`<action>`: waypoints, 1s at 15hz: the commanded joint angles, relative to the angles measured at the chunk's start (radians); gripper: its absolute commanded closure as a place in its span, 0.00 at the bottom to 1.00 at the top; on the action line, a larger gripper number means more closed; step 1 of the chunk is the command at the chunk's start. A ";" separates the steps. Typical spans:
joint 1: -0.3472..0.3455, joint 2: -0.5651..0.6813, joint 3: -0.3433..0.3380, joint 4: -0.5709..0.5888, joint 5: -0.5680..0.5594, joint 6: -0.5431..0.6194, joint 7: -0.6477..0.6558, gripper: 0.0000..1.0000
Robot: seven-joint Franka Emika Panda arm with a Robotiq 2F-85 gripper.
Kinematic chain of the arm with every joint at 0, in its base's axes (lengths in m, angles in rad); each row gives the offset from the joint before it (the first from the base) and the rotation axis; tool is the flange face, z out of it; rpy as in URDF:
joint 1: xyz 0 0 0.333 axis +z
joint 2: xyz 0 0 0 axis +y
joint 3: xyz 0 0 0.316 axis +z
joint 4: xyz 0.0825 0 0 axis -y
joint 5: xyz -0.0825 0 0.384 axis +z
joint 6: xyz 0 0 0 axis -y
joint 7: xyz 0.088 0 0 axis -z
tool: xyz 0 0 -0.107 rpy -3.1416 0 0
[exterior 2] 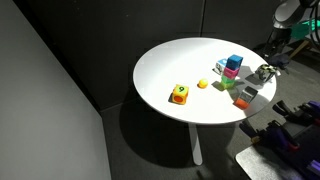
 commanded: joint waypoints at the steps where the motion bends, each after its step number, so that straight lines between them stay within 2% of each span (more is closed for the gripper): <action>1: -0.056 0.057 0.031 0.026 0.056 0.060 -0.090 0.00; 8: -0.143 0.137 0.108 0.039 0.133 0.166 -0.215 0.00; 15: -0.177 0.205 0.120 0.086 0.125 0.172 -0.228 0.00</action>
